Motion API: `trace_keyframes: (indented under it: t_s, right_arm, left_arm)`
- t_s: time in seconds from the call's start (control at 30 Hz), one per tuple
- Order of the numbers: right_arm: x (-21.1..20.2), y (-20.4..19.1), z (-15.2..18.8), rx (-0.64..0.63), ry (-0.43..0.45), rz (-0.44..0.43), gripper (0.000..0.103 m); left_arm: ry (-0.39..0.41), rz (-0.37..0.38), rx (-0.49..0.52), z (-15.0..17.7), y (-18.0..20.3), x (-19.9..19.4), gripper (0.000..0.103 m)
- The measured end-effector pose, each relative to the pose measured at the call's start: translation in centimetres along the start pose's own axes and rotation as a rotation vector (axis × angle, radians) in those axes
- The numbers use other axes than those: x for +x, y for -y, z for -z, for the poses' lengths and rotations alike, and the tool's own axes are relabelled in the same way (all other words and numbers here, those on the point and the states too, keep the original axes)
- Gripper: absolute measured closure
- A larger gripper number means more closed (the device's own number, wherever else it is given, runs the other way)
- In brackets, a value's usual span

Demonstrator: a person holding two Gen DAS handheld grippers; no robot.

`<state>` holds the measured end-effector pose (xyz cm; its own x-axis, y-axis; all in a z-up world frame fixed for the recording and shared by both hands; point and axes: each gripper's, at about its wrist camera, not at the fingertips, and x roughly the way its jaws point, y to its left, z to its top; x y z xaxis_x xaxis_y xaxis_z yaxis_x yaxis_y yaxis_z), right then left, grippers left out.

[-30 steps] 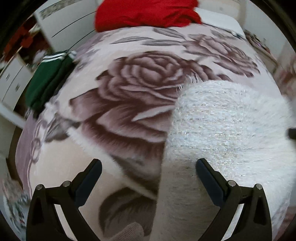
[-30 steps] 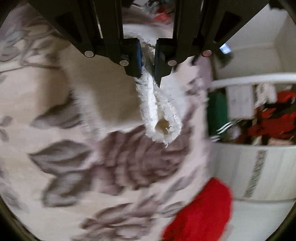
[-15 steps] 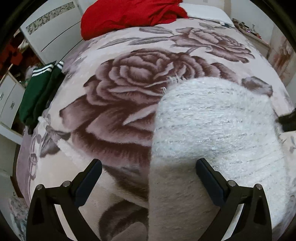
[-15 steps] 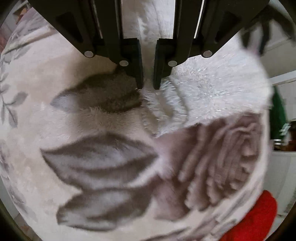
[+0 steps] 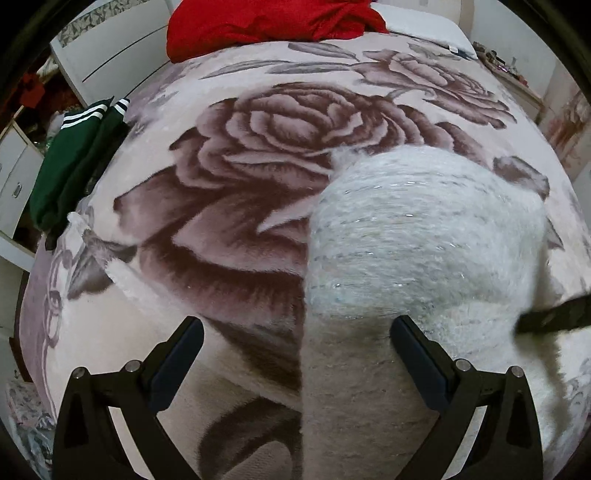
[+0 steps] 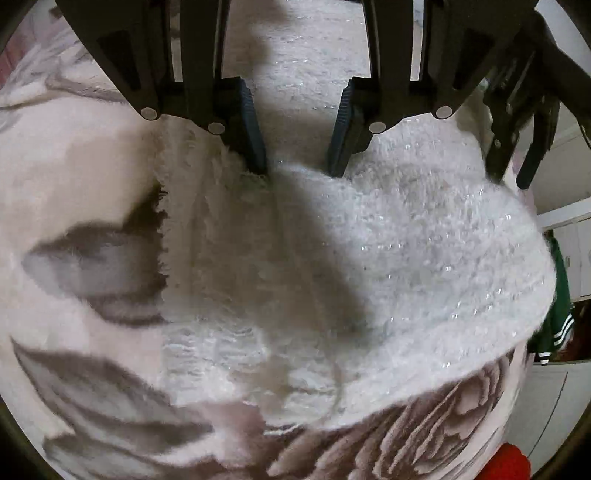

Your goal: Fold large clothes

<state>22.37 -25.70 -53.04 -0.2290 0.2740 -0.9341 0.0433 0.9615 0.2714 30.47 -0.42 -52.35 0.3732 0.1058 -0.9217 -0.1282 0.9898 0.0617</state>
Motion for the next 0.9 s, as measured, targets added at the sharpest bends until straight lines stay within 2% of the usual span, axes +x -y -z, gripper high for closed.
trace_keyframes:
  t_s: [0.1, 0.13, 0.23, 0.33, 0.43, 0.47, 0.5, 0.53, 0.57, 0.63, 0.7, 0.83, 0.9]
  right_arm:
    - [-3.9, 0.4, 0.4, 0.009, 0.102, -0.136, 0.062]
    - [-5.1, 0.9, 0.5, 0.012, 0.138, -0.18, 0.056]
    - [-5.7, 2.2, -0.1, 0.014, 0.184, -0.198, 0.046]
    - [-2.6, 2.6, -1.5, 0.012, 0.092, -0.257, 0.043]
    - [-1.5, 1.4, -2.0, -0.015, 0.074, -0.27, 0.032]
    - [-1.3, 1.3, -2.6, -0.02, 0.078, -0.282, 0.032]
    - [-1.2, 0.8, -2.7, -0.029, 0.081, -0.306, 0.034]
    - [-0.9, -0.1, -2.8, -0.051, 0.075, -0.321, 0.045]
    - [-1.0, -0.5, -2.6, -0.065, 0.071, -0.322, 0.065]
    - [-1.4, -1.2, -1.7, -0.067, 0.069, -0.354, 0.082]
    - [-2.8, -1.0, -0.6, -0.032, 0.097, -0.365, 0.086]
    - [-8.1, 0.5, 2.3, 0.083, 0.16, -0.455, 0.088]
    - [-11.2, 1.3, 4.4, 0.127, 0.203, -0.449, 0.088]
  left_arm:
    - [-0.037, 0.04, -0.034, -0.1, -1.2, 0.5, 0.0]
    - [-0.043, 0.052, -0.045, -0.1, -1.5, 0.6, 0.0]
    - [-0.036, 0.062, -0.06, 0.1, -1.5, 0.6, 0.0]
    - [-0.03, 0.05, -0.056, 0.2, -1.3, 0.5, 0.0]
    - [-0.028, 0.026, -0.044, 0.1, -1.3, 0.5, 0.0]
    - [-0.029, 0.02, -0.04, 0.0, -1.4, 0.5, 0.0]
    - [-0.03, 0.009, -0.038, 0.0, -1.5, 0.6, 0.0]
    - [-0.035, 0.003, -0.038, -0.1, -1.7, 0.7, 0.0]
    - [-0.043, 0.006, -0.04, -0.1, -1.8, 0.8, 0.0]
    - [-0.052, 0.016, -0.052, -0.3, -2.1, 0.5, 0.0]
    - [-0.06, 0.037, -0.073, -0.9, -2.4, -0.5, 0.0]
    - [-0.02, 0.107, -0.136, -2.7, -3.0, -3.9, 0.0]
    - [-0.002, 0.137, -0.152, -4.0, -2.7, -5.6, 0.0]
